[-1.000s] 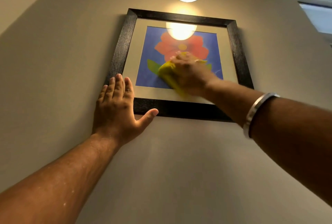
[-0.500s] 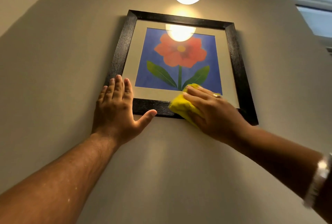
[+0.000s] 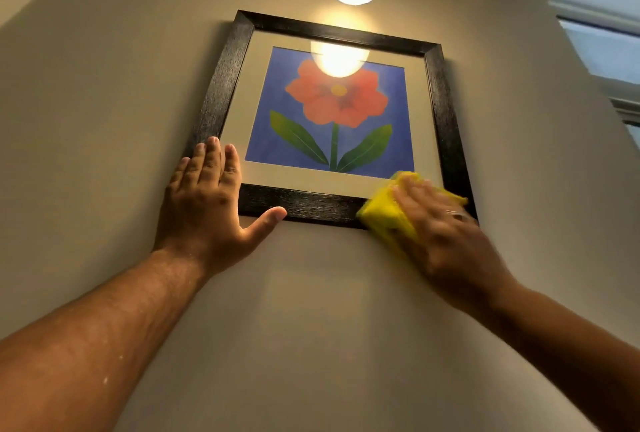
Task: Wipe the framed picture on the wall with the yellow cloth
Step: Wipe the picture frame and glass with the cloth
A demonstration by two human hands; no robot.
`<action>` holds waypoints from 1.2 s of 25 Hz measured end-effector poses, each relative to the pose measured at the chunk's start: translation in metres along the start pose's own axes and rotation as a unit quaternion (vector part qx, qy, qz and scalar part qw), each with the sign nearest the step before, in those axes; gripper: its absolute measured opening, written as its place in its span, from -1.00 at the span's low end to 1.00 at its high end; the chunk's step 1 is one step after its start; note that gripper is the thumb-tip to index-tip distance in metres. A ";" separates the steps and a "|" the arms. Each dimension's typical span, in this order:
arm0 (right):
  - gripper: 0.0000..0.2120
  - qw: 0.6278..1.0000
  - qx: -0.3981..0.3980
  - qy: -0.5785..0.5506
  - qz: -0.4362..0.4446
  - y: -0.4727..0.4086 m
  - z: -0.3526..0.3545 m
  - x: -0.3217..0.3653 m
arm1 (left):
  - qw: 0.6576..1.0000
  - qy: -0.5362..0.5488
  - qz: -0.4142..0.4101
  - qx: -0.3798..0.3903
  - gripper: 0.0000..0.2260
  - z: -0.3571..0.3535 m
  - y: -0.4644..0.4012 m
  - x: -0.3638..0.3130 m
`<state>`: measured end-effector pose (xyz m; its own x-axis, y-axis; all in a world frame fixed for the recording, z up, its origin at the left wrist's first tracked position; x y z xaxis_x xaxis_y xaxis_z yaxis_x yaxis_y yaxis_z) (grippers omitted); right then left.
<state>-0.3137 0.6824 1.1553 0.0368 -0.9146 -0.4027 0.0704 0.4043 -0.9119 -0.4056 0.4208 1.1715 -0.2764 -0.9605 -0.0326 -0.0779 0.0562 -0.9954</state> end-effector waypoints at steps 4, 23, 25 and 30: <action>-0.38 0.996 -0.017 -0.006 -0.089 0.012 0.016 -0.061 | 1.000 0.002 0.002 -0.005 0.03 0.001 0.000 0.000; -0.34 0.995 0.028 -0.057 -0.082 0.015 0.012 -0.074 | 1.000 0.003 -0.002 -0.012 0.02 0.000 0.000 0.001; -0.38 0.991 0.028 -0.034 -0.129 -0.071 0.019 -0.106 | 1.000 0.010 -0.001 -0.012 0.02 0.001 0.000 0.001; -0.39 0.963 0.046 0.017 -0.266 -0.219 0.039 -0.168 | 1.000 0.017 0.006 -0.016 0.02 0.001 -0.001 0.001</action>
<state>-0.2966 0.7480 1.4261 -0.0607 -0.9914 0.1163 0.1576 -0.1246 -0.9796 -0.4050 0.4191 1.1722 -0.3107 -0.9496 -0.0412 -0.1055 0.0775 -0.9914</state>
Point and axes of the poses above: each hand's wrist, its own y-axis away from the middle knuckle, its own z-axis out of the back of the hand, x = y × z, the point moved 10 cm from there along -y, towards the middle knuckle, and after that the axes turned 6 degrees about -y, right-handed, at the moved point
